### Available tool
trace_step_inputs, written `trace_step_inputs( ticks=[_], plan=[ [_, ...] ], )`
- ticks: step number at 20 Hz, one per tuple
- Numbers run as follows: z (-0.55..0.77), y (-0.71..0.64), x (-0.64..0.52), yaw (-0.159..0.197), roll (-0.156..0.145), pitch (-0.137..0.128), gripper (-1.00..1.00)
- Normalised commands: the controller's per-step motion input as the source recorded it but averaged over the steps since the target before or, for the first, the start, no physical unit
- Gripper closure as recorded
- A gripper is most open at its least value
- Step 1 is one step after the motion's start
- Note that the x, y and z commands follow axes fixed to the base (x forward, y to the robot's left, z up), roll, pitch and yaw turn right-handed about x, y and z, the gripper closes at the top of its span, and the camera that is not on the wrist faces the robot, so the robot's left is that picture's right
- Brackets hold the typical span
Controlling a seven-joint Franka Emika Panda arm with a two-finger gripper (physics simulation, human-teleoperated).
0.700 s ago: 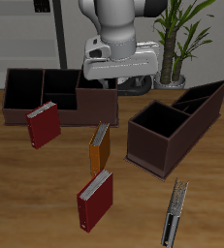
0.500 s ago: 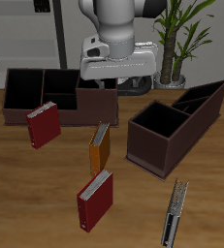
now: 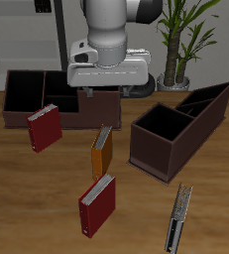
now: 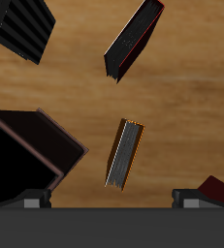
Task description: Place the orange book into the back desk caddy's back compartment
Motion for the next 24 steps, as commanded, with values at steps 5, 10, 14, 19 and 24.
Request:
trace_step_inputs(
  ticks=[5, 10, 14, 19, 24],
  plan=[
    [0.02, -0.25, 0.31, -0.037, -0.023, -0.018, -1.00],
    [-0.09, -0.16, 0.12, -0.010, 0.003, -0.044, -1.00],
    [-0.18, -0.05, 0.09, -0.040, 0.002, -0.039, -1.00],
    [-0.25, 0.01, 0.02, -0.058, 0.002, -0.060, -1.00],
    [-0.40, 0.07, -0.04, -0.067, 0.001, -0.058, -1.00]
  ],
)
